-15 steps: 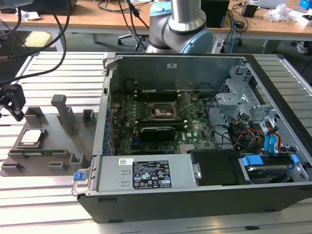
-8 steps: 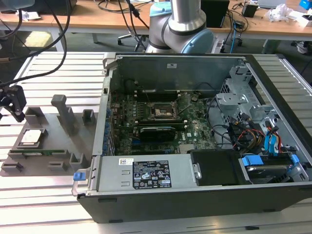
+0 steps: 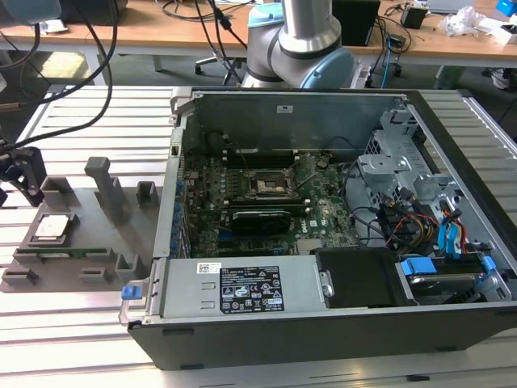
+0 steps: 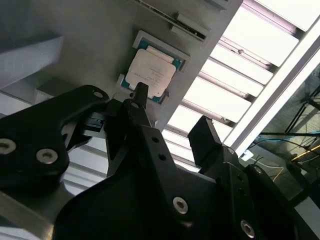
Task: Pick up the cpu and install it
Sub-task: 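Pick up the cpu and move it towards the insertion slot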
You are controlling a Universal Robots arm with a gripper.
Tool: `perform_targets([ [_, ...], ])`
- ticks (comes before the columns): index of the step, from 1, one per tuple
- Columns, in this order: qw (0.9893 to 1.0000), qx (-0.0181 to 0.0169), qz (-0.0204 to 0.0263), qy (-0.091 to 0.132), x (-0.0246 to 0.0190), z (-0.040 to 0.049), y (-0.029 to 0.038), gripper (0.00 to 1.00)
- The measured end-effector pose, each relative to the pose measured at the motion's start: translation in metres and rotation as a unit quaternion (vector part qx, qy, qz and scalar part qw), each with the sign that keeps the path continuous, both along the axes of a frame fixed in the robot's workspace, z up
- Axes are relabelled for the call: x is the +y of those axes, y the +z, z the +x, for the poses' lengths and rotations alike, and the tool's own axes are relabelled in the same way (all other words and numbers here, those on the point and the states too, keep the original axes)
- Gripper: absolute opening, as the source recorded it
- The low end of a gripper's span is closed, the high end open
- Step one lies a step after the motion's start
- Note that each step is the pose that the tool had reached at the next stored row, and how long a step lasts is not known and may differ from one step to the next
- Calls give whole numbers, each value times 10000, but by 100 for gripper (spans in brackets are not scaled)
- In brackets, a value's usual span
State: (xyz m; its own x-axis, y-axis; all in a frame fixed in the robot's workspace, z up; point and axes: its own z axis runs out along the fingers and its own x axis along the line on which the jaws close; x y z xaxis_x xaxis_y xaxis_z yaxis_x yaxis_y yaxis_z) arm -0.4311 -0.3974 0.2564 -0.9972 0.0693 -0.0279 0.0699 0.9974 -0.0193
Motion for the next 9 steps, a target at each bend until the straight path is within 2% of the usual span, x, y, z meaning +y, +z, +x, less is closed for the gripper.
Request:
perform_targets([
  [9,10000,0,0,0,0,0,-99,60],
])
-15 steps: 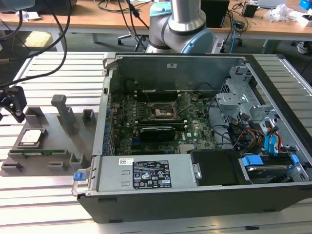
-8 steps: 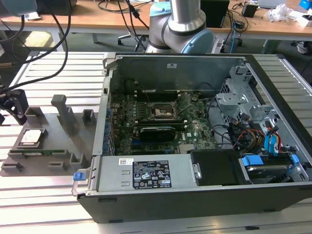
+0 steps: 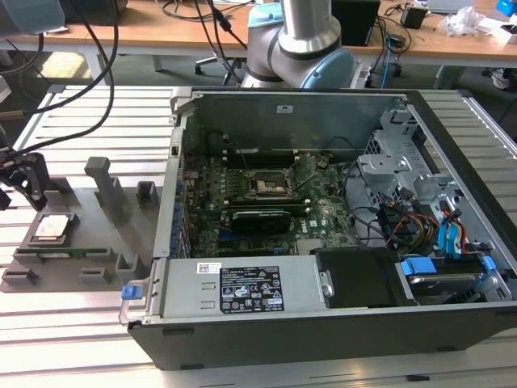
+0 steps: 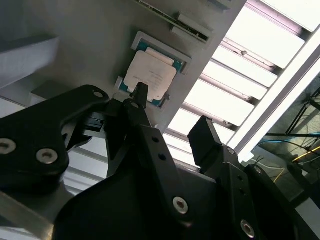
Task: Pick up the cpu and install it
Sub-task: 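Pick up the cpu and move it towards the insertion slot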
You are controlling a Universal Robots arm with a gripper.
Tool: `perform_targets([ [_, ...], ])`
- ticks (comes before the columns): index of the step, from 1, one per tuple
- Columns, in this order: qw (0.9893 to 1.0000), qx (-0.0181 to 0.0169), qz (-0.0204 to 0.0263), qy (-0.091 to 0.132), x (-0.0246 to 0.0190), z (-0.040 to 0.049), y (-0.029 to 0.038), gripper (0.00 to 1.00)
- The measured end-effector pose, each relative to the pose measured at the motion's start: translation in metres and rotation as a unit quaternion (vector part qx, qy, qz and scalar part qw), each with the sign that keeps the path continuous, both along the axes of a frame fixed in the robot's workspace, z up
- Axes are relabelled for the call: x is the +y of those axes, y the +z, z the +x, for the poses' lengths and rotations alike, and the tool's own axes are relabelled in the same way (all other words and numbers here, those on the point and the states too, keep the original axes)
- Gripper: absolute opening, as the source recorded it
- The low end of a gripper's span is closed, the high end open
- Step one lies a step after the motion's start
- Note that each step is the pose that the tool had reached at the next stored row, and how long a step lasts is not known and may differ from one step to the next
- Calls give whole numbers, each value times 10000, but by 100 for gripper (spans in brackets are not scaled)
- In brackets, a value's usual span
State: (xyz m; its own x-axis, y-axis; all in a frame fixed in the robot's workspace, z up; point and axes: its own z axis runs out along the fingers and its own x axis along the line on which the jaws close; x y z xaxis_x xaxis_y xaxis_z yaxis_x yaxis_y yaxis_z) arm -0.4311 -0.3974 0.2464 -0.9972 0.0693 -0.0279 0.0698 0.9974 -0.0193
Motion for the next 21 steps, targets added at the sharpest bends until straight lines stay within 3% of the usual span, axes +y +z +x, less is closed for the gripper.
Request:
perform_targets([
  [6,10000,0,0,1,1,5,-54,60],
  [9,9999,1,-9,126,0,64,-101,60],
  [14,9988,2,-27,486,0,183,-215,60],
  [21,9984,3,-27,569,-4,198,-384,60],
])
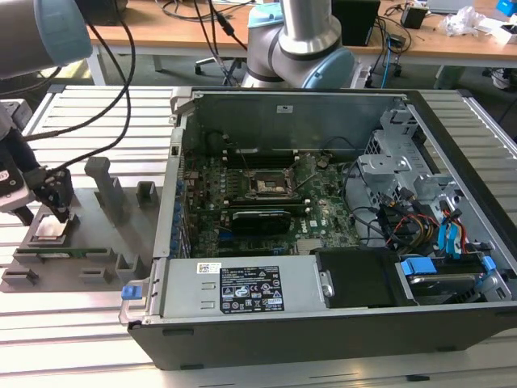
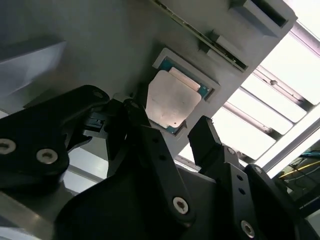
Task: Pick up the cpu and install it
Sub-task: 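Pick up the cpu and move it towards the insertion slot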
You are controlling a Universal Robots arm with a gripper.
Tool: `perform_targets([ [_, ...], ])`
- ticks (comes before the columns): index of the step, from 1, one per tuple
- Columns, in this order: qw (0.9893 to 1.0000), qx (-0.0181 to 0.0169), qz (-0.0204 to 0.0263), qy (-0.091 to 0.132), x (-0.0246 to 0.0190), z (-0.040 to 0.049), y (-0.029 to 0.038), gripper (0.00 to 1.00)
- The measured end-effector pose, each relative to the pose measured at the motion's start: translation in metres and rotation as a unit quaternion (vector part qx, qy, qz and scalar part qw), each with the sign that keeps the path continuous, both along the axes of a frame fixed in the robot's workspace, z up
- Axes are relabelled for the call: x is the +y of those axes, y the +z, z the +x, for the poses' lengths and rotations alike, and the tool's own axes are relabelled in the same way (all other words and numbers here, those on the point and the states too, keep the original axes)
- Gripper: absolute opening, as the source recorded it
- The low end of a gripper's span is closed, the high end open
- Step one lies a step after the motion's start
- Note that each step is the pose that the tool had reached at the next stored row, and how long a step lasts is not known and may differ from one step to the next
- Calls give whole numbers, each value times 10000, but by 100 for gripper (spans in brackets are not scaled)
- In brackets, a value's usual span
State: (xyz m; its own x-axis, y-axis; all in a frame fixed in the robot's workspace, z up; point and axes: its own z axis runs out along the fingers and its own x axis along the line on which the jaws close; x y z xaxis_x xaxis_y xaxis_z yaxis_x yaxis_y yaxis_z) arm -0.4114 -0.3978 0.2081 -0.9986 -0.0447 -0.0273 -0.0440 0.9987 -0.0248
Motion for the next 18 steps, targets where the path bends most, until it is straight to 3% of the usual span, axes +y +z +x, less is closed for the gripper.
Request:
perform_targets([
  [5,10000,0,0,37,-2,0,-164,60],
  [7,10000,0,0,43,-2,0,-200,60],
  [18,10000,1,-1,43,-2,0,-201,55],
])
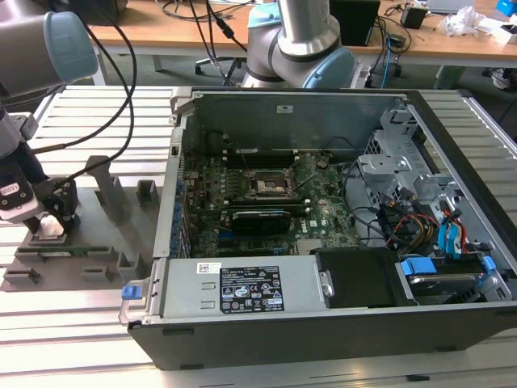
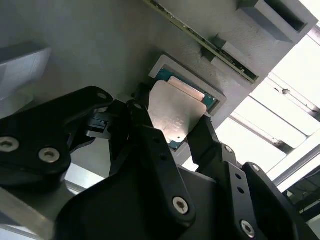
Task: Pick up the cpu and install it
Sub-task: 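Pick up the cpu and move it towards the insertion slot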
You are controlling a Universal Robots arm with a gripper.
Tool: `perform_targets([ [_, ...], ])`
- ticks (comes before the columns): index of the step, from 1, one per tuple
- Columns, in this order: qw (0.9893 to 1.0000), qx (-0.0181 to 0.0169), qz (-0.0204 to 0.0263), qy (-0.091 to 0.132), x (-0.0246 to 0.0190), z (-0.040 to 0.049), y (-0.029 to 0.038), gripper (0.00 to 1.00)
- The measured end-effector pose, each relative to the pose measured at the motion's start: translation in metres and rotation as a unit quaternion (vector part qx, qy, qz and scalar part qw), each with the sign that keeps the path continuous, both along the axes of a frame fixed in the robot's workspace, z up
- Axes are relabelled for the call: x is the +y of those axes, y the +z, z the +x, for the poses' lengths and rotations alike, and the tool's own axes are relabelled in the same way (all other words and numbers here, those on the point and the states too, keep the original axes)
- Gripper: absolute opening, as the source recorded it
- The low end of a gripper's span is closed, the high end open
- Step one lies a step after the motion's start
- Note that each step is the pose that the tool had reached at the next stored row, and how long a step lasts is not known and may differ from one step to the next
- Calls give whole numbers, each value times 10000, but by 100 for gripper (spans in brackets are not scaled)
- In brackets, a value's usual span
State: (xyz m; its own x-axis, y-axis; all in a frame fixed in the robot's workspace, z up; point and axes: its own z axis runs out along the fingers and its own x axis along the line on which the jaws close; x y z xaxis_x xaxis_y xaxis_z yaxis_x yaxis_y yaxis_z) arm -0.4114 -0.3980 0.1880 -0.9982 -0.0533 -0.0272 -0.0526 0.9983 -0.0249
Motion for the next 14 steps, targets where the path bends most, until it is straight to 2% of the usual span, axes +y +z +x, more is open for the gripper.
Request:
perform_targets([
  [7,10000,-2,1,-2,0,1,4,55],
  [11,10000,-1,0,-3,0,0,130,55],
  [12,10000,0,0,-2,0,0,187,55],
  [14,10000,0,0,-2,0,0,248,55],
])
